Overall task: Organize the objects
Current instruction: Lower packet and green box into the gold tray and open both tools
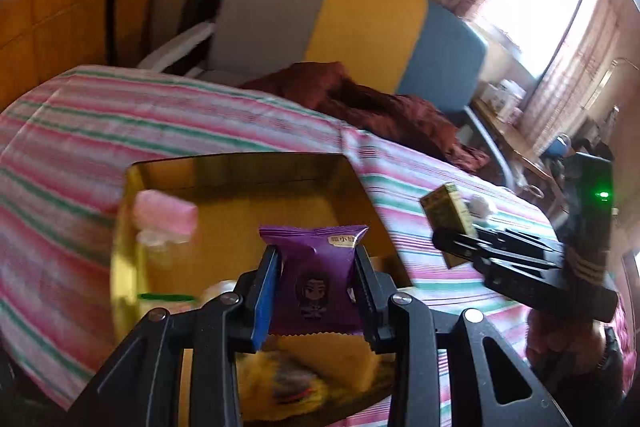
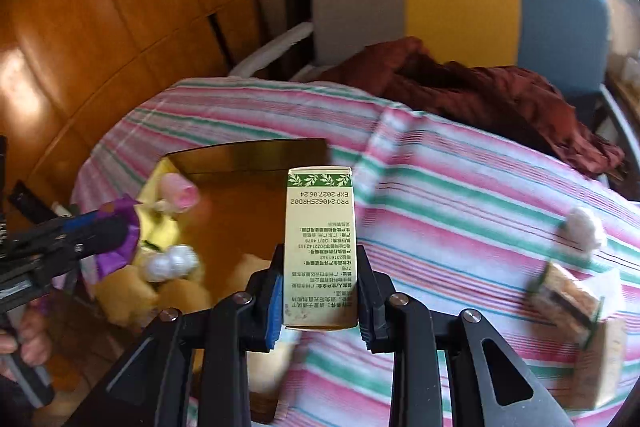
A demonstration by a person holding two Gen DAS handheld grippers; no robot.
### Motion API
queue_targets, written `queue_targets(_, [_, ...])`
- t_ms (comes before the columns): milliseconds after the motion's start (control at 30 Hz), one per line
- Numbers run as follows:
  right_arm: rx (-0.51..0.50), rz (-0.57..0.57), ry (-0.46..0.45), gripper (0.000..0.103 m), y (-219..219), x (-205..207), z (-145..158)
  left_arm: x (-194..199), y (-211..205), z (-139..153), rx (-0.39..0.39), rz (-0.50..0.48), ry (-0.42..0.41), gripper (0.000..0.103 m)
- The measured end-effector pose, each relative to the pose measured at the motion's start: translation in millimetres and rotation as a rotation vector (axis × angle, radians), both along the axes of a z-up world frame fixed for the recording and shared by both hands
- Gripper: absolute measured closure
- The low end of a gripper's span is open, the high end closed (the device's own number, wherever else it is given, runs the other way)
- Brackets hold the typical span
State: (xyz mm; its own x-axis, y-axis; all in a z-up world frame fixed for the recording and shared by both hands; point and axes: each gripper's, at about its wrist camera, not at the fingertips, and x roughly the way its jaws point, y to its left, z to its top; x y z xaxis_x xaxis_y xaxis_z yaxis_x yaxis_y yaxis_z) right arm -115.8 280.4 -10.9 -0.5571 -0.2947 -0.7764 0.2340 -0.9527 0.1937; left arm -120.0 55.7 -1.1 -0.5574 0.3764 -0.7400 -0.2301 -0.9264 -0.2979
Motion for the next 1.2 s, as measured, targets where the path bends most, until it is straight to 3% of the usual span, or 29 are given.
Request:
queue_targets(167, [-0.054, 0.048, -0.045, 0.073, -39.7, -15.0, -3.5, -16.6, -40.3, -14.9, -0.046, 0.113, -0.021, 0.063])
queue_targets(300, [-0.177, 0.07, -0.076, 0.07, -71.2, -36.6, -4.5, -25.7, -62.0, -22.4, -0.067, 0.181, -0.027, 0.058])
queue_targets(367, [-0.223, 0.077, -0.082, 0.048, -84.7, -43.7, -3.7, -24.8, -71.2, -25.8, -0.064, 0.204, -0.036, 0.058])
queue_targets(400, [-0.237, 0.076, -0.087, 0.046, -90.4, -45.1, -3.4, -22.7, -75.1, -27.3, -0.064, 0.212, -0.038, 0.058])
queue_targets(533, [-0.209, 0.105, -0.085, 0.044, -103.9, -33.6, -3.5, -7.3, -86.5, -29.5, -0.059, 0.232, -0.031, 0.058])
queue_targets(667, [-0.141, 0.111, -0.089, 0.028, -105.0, -13.8, -8.7, 9.5, -88.1, -30.7, -0.065, 0.242, -0.02, 0.058])
queue_targets(833, [-0.055, 0.111, -0.057, 0.019, -106.1, 13.9, -13.9, 30.1, -83.3, -29.8, -0.08, 0.244, 0.0, 0.057])
queue_targets(1200, [-0.009, 0.072, 0.037, 0.004, -105.1, 53.9, -2.1, 68.4, -61.9, -17.1, -0.188, 0.235, 0.098, 0.057])
